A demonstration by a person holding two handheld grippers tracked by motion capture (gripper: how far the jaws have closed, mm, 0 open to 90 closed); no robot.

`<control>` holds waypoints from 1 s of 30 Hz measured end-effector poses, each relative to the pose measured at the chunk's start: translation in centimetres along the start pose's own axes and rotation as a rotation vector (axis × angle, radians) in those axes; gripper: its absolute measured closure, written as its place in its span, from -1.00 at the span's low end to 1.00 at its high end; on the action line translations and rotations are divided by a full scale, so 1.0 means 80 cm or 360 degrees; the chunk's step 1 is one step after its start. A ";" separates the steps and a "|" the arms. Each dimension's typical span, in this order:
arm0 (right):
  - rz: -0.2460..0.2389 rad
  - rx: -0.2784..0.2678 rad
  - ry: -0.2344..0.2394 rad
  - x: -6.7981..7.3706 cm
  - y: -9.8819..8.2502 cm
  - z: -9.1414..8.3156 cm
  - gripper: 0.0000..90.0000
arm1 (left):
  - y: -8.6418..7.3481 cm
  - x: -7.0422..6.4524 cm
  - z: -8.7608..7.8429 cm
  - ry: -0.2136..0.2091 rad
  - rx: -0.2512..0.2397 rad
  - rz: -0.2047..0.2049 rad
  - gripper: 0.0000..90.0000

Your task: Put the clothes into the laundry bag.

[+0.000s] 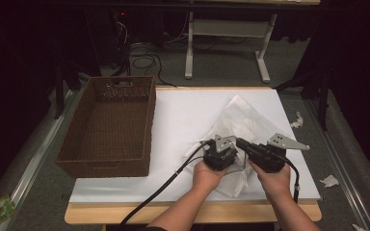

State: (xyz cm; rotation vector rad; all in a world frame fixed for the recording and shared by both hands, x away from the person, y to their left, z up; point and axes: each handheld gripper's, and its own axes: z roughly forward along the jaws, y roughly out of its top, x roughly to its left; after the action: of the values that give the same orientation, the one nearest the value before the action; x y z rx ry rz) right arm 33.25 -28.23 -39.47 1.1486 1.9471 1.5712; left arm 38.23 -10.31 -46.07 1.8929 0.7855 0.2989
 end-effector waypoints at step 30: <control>-0.0007 0.0011 0.0027 0.010 -0.003 0.000 0.98 | 0.005 0.053 -0.059 0.0330 -0.0065 0.0146 -0.12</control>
State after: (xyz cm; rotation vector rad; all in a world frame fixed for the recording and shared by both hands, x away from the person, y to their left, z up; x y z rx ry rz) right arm 32.72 -27.62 -39.56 1.1363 1.9658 1.5786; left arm 39.08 -4.33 -44.22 1.8826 0.8241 0.5718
